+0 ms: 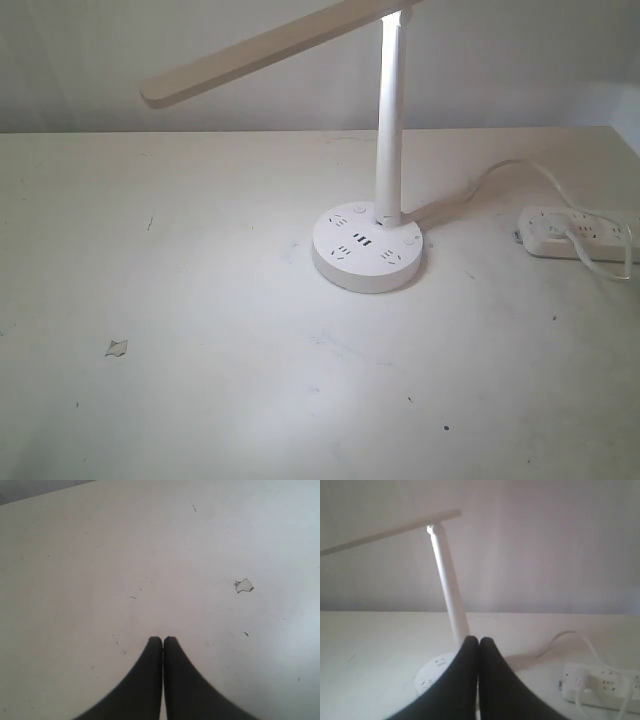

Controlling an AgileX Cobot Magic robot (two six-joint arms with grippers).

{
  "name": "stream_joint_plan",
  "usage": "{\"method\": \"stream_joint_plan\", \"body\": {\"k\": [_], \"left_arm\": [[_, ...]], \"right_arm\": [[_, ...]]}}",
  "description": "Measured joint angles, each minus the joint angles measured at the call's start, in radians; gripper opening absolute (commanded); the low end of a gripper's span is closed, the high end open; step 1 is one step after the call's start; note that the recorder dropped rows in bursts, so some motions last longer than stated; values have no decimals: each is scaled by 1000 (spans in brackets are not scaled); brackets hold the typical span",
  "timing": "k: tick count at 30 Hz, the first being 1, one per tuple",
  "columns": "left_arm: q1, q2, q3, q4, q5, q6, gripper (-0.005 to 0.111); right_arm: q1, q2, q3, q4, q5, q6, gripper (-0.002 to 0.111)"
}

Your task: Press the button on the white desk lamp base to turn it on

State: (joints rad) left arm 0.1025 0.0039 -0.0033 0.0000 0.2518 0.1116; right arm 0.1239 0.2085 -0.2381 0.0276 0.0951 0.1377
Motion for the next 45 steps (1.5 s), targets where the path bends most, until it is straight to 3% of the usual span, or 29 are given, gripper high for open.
{"method": "stream_joint_plan", "body": {"k": [8, 11, 37, 45], "left_arm": [[0, 0, 0, 0, 0, 0, 0], [0, 0, 0, 0, 0, 0, 0], [0, 0, 0, 0, 0, 0, 0], [0, 0, 0, 0, 0, 0, 0]], "right_arm": [[-225, -90, 0, 0, 0, 0, 0], [-266, -159, 0, 0, 0, 0, 0], [-276, -202, 4, 0, -19, 0, 0], [-280, -204, 216, 0, 11, 0, 0]]}}
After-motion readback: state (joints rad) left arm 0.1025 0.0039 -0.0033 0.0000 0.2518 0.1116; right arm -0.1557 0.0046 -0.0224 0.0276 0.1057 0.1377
